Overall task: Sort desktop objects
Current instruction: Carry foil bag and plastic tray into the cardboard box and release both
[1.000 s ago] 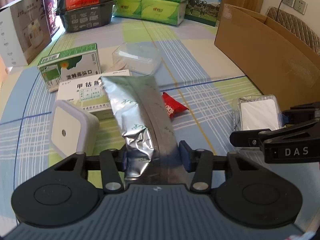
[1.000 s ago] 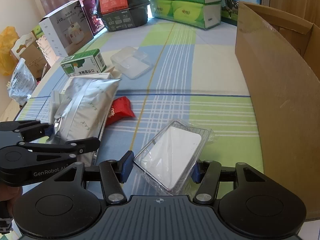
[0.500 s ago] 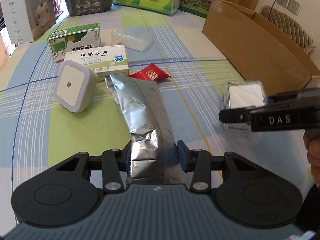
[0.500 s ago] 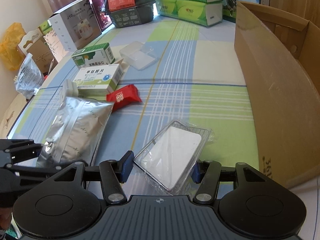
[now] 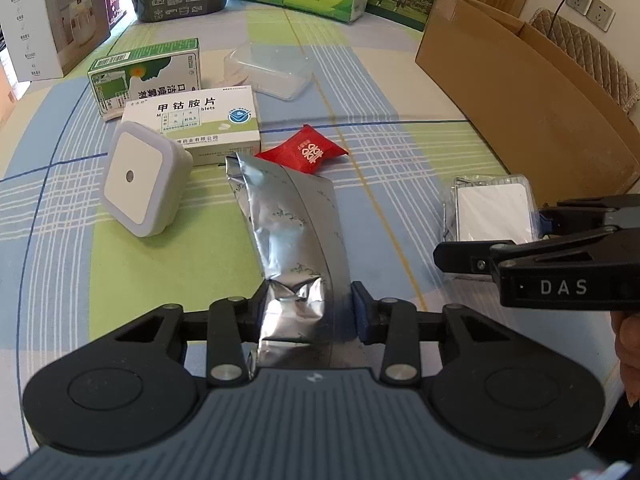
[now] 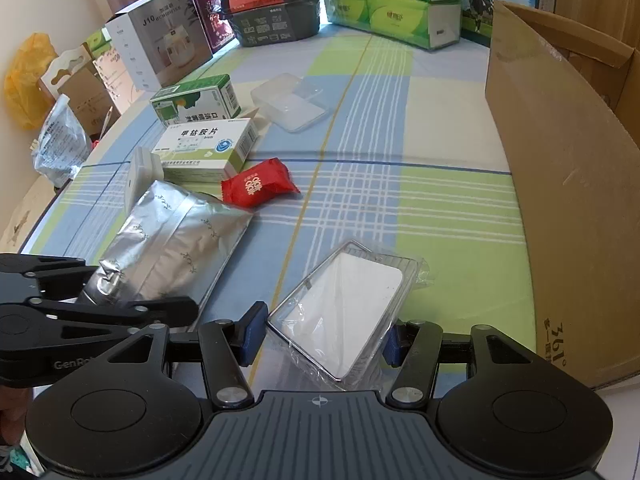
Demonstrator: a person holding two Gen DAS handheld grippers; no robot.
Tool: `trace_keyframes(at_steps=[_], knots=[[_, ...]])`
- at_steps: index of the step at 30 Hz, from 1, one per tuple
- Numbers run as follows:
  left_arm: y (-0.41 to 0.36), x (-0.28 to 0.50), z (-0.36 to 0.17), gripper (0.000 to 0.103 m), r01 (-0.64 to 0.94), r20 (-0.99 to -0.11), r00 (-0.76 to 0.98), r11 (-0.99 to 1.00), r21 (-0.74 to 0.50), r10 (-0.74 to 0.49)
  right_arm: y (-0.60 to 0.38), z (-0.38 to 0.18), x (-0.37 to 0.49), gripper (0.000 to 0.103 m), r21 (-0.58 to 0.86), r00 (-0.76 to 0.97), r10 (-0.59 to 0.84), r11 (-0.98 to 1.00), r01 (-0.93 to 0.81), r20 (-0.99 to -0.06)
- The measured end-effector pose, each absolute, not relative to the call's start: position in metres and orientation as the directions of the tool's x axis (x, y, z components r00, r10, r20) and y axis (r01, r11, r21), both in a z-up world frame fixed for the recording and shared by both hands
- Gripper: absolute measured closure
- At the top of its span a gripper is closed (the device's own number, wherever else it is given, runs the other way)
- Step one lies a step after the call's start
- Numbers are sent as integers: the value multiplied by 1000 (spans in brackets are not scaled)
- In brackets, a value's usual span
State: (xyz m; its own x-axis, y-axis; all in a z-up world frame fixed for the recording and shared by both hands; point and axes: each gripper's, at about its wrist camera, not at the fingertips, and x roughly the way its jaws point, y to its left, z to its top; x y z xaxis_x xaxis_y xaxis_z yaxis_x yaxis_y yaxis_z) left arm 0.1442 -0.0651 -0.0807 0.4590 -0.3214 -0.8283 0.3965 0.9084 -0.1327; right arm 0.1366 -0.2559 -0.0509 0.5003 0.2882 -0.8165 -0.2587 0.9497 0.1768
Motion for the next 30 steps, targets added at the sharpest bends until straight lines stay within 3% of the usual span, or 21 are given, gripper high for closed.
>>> trace_keyframes(at_steps=[30], knots=[[-63,63,-27,72,341,-738,564,918,-201,-371,-279,-17,56,50,157,630,301,949,-274,-716]])
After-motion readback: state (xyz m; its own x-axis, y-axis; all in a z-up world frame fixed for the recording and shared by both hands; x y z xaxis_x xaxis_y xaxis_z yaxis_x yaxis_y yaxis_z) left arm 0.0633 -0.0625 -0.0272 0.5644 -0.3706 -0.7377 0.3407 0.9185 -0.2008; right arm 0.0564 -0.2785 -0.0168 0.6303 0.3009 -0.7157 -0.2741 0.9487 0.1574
